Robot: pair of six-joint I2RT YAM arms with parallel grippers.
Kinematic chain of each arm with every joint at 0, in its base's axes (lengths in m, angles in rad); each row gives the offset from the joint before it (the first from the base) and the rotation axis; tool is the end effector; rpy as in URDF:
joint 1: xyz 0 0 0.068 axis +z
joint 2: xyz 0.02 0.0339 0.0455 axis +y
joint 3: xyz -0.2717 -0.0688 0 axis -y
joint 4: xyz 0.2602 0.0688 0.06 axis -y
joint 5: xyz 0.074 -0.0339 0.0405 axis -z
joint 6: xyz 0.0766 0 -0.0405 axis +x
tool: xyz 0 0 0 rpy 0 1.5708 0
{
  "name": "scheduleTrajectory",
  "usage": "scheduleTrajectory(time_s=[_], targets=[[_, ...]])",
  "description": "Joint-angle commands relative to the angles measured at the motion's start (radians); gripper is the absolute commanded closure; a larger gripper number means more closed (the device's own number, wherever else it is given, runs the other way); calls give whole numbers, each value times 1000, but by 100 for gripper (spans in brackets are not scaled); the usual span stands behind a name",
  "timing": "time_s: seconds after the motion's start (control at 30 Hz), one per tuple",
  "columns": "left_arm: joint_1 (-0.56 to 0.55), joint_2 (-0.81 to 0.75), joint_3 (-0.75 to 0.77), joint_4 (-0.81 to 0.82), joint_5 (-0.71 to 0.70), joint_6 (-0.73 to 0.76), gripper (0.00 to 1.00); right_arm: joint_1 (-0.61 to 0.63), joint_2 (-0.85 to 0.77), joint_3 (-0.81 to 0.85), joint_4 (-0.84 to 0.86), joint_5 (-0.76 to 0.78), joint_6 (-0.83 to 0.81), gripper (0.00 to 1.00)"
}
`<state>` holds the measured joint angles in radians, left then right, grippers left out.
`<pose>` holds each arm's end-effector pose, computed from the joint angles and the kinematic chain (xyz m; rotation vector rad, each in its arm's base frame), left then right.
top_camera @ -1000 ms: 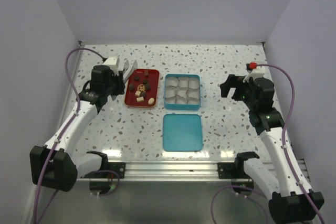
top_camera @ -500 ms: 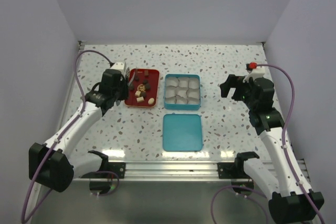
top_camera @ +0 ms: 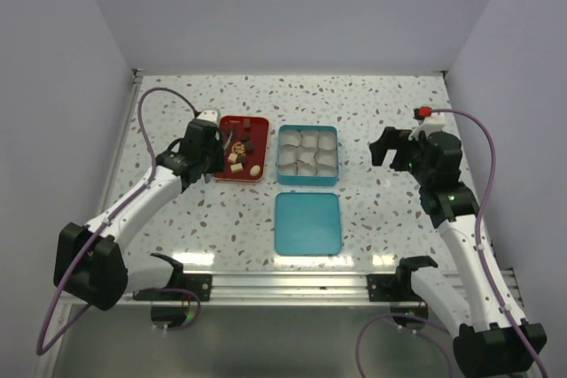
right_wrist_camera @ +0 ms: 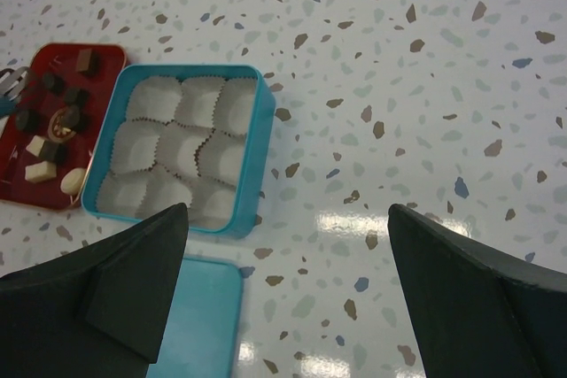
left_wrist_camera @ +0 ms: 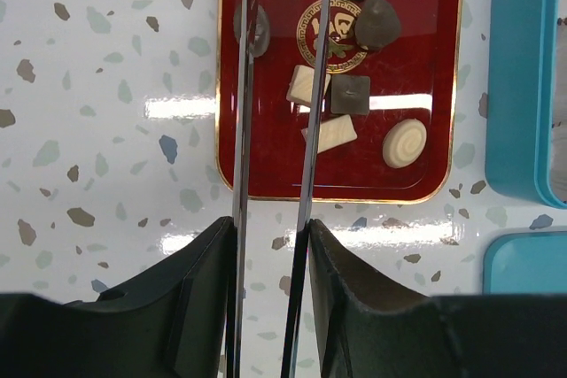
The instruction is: Pack the chocolate
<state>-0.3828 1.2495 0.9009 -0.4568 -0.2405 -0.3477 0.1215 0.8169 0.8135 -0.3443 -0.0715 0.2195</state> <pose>0.2870 -0.0959 0.2318 -0.0729 2.3467 -0.0725 0.2334 0.0340 0.3194 0.0461 1.9283 0.2974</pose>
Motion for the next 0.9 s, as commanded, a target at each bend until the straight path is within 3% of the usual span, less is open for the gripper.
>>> scheduleTrajectory(time_s=[0.0,0.23,0.87], targets=[[-19,27,15,23,-29,-33,58,-5,-12,1,27,-20,0,1],[-27,21,10,29,-88,-56,58,-3,-15,-4,28,-28,0,1],[-27,96,16,99,-76,-30,57,-3,-12,-1,30,-36,0,1]])
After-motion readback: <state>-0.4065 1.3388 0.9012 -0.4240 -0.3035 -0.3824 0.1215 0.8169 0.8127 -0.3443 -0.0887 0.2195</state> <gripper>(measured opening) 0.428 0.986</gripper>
